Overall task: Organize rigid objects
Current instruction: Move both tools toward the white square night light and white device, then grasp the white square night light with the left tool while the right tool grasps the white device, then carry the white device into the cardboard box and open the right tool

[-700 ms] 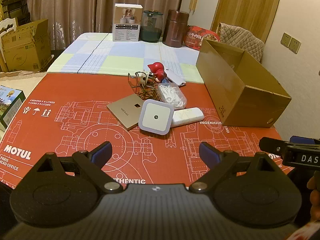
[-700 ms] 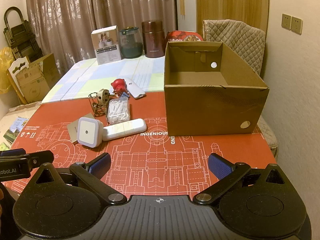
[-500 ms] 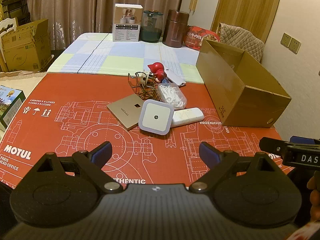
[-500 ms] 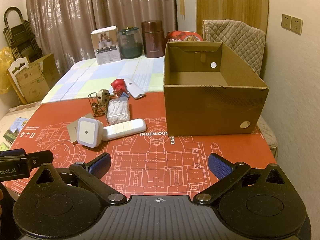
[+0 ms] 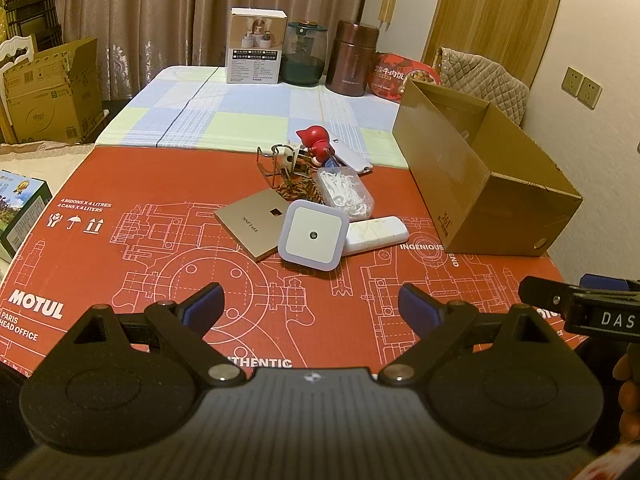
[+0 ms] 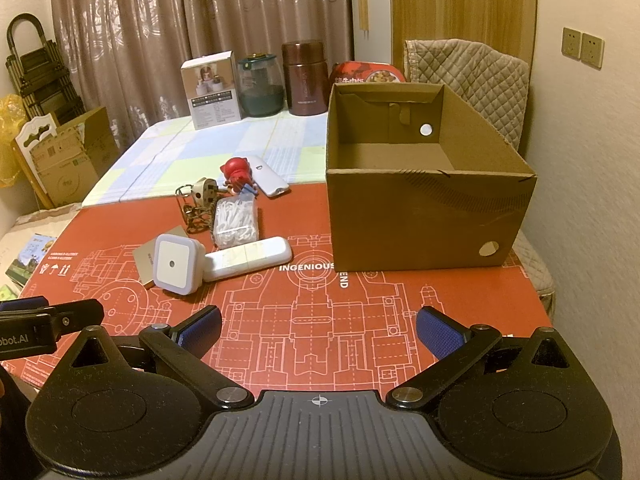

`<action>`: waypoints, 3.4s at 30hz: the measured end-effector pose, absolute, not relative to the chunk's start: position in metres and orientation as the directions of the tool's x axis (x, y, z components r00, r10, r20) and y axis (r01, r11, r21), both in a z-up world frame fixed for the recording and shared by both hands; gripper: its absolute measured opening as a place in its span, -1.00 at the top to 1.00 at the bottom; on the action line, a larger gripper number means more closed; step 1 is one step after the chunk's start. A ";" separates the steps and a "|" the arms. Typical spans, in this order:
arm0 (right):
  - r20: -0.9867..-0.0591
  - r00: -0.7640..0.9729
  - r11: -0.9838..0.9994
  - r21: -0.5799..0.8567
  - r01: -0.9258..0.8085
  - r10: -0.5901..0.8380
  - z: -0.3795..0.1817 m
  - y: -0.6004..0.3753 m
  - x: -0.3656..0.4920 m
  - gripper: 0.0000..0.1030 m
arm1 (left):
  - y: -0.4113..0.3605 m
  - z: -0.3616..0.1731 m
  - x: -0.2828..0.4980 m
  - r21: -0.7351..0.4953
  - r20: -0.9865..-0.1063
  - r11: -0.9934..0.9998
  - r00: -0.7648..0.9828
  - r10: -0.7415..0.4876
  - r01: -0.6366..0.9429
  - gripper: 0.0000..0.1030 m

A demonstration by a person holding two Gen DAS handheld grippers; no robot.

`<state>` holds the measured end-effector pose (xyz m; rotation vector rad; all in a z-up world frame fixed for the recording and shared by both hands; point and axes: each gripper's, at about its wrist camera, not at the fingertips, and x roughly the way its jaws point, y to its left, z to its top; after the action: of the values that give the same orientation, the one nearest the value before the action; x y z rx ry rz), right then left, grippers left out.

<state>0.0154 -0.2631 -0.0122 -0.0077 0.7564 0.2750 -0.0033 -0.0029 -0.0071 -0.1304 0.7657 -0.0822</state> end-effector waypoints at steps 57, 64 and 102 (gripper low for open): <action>-0.723 0.527 0.636 -0.157 -0.756 0.447 -0.093 -0.170 0.114 -0.69 | 0.031 -0.060 0.130 0.035 -0.668 0.963 0.723 -0.177 0.267 -0.18; -0.772 0.505 0.526 -0.265 -0.808 0.386 -0.116 -0.139 0.144 -0.59 | 0.051 -0.062 0.134 -0.026 -0.659 0.975 0.729 -0.183 0.221 -0.18; -0.759 0.481 0.711 -0.033 -0.702 0.439 -0.097 -0.143 0.141 0.29 | 0.039 -0.055 0.126 -0.111 -0.646 0.970 0.726 -0.236 0.217 -0.18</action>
<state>0.1412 -0.1429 -0.0969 -0.3643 0.8038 0.7145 0.1262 0.0385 -0.0551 -0.0283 0.7167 -0.2497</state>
